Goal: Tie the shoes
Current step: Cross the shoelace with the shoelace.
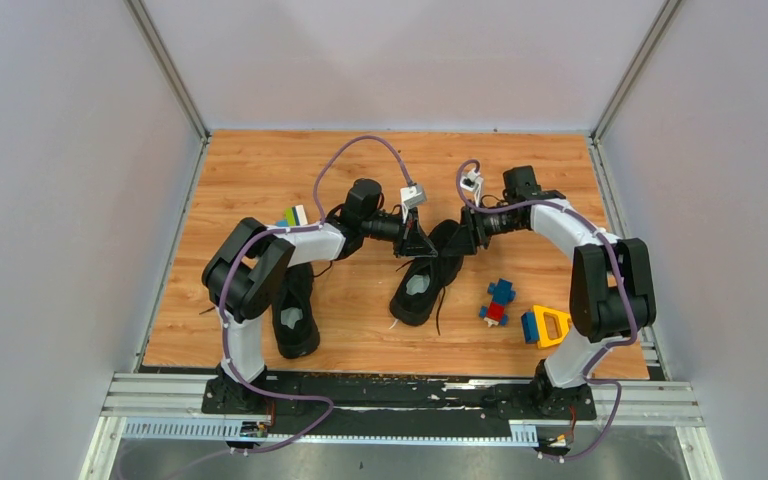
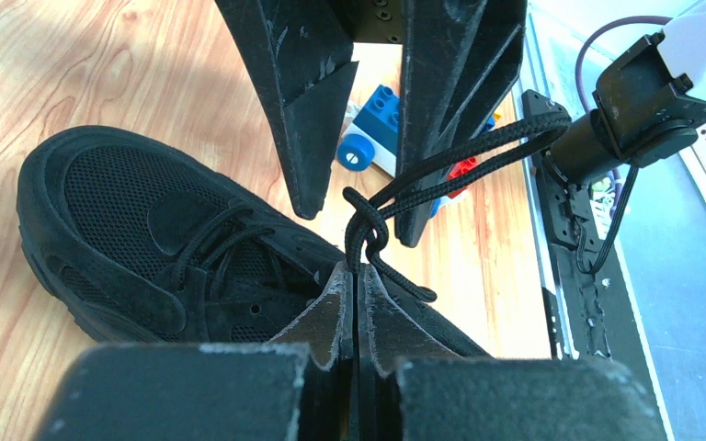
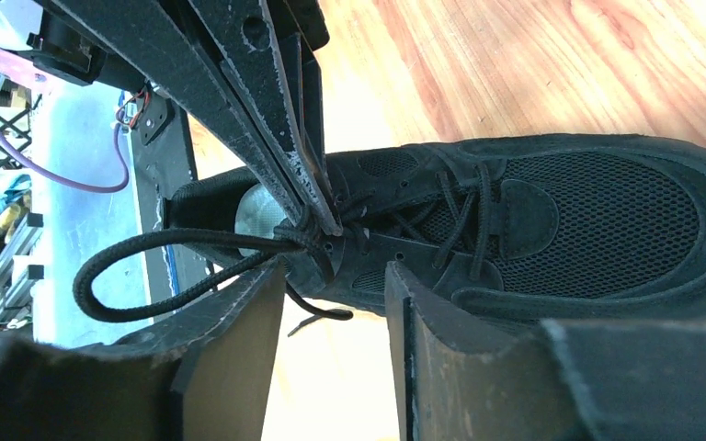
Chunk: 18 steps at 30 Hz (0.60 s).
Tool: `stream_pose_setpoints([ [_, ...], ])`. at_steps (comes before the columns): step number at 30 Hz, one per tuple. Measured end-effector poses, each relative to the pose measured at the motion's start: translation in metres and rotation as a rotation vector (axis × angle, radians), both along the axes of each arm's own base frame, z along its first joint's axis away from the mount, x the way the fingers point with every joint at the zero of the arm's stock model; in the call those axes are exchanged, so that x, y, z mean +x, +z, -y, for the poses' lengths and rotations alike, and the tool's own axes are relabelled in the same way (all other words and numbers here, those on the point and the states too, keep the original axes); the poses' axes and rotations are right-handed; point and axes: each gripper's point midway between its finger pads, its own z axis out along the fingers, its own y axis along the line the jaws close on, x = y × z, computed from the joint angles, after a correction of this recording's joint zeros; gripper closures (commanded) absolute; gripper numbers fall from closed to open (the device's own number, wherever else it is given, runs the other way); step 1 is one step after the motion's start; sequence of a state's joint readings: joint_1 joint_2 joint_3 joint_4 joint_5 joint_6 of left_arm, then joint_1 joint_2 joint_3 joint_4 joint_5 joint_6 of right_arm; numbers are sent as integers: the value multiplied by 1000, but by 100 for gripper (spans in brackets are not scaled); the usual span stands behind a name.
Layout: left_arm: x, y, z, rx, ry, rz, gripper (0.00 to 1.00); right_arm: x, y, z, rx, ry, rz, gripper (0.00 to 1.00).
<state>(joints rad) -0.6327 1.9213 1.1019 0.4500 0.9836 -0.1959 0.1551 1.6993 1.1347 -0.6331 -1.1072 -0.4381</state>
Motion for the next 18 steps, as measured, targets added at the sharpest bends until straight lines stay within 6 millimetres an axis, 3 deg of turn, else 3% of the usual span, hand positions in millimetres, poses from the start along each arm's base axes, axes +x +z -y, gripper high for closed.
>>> stream_pose_setpoints([
  [11,0,1,0,-2,-1,-1,100,1,3,-8,4,-9,-27,60],
  [18,0,1,0,-3,-2,-2,100,0,-2,-13,1,-9,-71,74],
])
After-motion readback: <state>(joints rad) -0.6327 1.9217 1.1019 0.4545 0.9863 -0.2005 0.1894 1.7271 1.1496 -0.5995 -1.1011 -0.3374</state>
